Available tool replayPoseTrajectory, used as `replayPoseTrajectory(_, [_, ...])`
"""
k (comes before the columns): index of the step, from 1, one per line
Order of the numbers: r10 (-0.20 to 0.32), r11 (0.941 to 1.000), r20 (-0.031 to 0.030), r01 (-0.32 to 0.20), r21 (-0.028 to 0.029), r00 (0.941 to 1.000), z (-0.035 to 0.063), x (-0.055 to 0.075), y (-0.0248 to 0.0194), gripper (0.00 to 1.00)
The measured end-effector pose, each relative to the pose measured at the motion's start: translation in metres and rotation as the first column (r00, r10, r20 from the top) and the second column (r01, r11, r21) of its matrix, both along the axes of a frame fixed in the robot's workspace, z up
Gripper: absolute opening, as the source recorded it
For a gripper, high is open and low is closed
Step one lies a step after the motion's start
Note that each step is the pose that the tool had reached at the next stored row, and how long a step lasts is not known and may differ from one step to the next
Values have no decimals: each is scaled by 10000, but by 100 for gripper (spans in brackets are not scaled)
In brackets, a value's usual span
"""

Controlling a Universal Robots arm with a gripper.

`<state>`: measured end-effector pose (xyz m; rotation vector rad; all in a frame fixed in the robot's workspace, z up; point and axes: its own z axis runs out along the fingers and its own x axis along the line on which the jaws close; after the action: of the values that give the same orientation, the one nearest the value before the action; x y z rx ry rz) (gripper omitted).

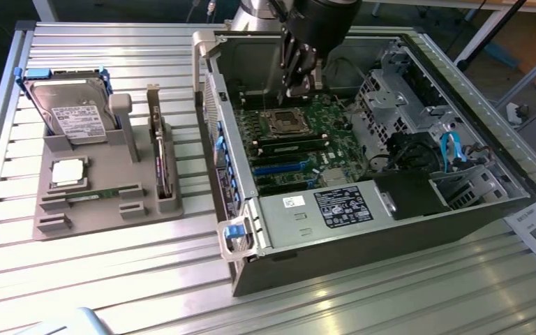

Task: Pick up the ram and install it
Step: 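Press down the ram until it locks into place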

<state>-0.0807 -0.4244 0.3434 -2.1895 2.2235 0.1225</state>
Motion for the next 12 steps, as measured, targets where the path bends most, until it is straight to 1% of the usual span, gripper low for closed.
replayPoseTrajectory(4, [0,10000,-4,0,0,10000,0,89,0,10])
replayPoseTrajectory(6, [-1,10000,-14,1,-1,10000,1,180,0,10])
replayPoseTrajectory(12, [-1,10000,-20,1,0,10000,1,306,0,10])
